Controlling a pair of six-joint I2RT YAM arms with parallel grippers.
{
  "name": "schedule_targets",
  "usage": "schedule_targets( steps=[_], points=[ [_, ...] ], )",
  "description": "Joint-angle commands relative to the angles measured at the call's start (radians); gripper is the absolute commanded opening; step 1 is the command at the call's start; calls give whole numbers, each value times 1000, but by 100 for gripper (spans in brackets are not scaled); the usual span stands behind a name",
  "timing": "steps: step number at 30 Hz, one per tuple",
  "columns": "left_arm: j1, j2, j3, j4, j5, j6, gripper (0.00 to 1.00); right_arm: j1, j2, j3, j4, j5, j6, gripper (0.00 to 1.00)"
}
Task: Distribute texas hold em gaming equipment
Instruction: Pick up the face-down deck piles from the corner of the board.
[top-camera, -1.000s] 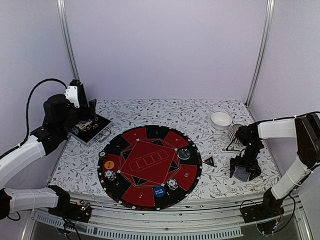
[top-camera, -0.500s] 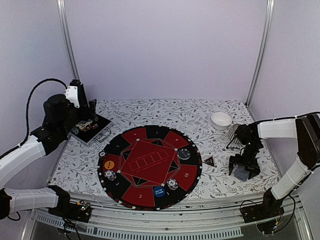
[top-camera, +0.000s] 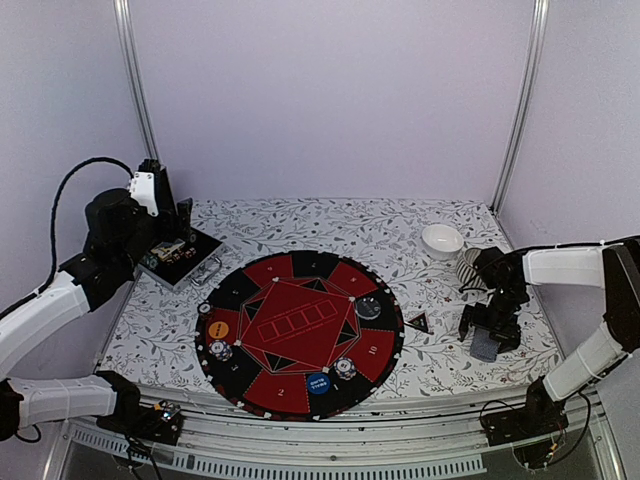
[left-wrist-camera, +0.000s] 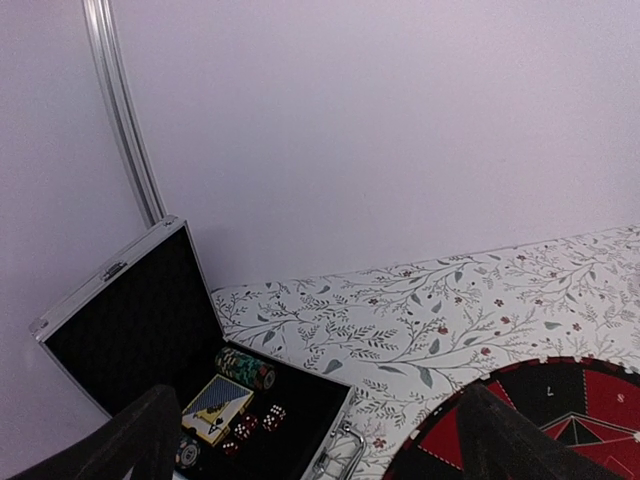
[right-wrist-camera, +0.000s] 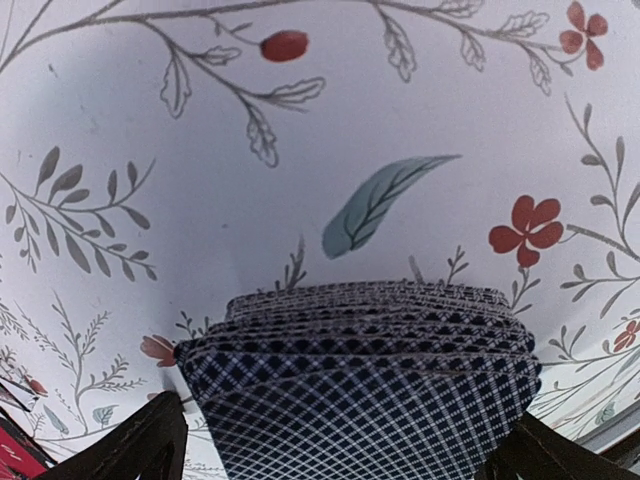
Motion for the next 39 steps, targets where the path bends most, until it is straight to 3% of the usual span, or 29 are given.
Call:
schedule_targets(
  steps=[1,24,33,39],
  points=[
    [4,-10,11,-1,14,-2,98,-9,-24,-46,38,57,39,99],
    [4,-7,12,-5,17,2,98,12,-51,-51,16,102,93,99],
    [5,-13,12,-4,20,2,98,52,-78,-116,48,28,116,100],
    [4,-18,13,-4,13,4,98,53,-31,-125,71,19,102,86]
  ],
)
